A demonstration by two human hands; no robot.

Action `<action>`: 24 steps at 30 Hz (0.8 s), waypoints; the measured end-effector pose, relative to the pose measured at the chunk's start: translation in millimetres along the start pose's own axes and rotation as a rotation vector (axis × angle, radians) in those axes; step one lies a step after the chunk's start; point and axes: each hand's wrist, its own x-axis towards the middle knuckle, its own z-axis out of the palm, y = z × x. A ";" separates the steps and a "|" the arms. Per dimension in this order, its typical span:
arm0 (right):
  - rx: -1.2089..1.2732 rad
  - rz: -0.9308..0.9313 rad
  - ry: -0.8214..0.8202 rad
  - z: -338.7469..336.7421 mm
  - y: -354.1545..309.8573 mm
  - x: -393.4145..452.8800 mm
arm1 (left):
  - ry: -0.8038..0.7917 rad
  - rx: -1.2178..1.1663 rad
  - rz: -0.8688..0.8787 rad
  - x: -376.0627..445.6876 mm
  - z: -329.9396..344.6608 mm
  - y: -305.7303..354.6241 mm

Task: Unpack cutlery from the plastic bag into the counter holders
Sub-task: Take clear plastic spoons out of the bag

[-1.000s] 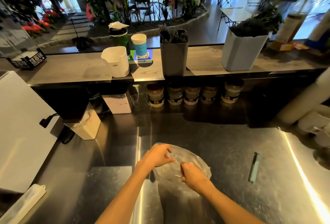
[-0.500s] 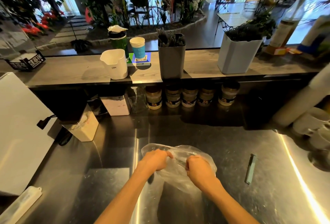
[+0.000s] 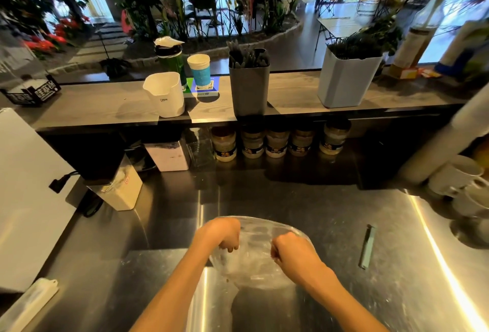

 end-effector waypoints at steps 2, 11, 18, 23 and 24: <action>-0.008 -0.053 0.009 -1.8 -7.8 -5.5 | 0.025 -0.075 0.043 -7.3 -8.3 0.6; 0.266 -0.105 0.151 -45.8 -18.5 -24.2 | 0.495 -0.504 0.030 -12.3 -16.8 -14.9; 0.782 0.003 0.225 -76.6 1.0 -26.6 | 0.479 -1.342 0.210 -23.1 -12.1 -9.2; 0.911 0.012 0.252 -82.2 -4.6 -22.6 | 0.372 -1.411 0.529 -29.2 6.4 26.3; 0.919 0.009 0.246 -81.1 -6.8 -22.2 | 0.378 -1.428 0.578 -28.8 8.9 32.8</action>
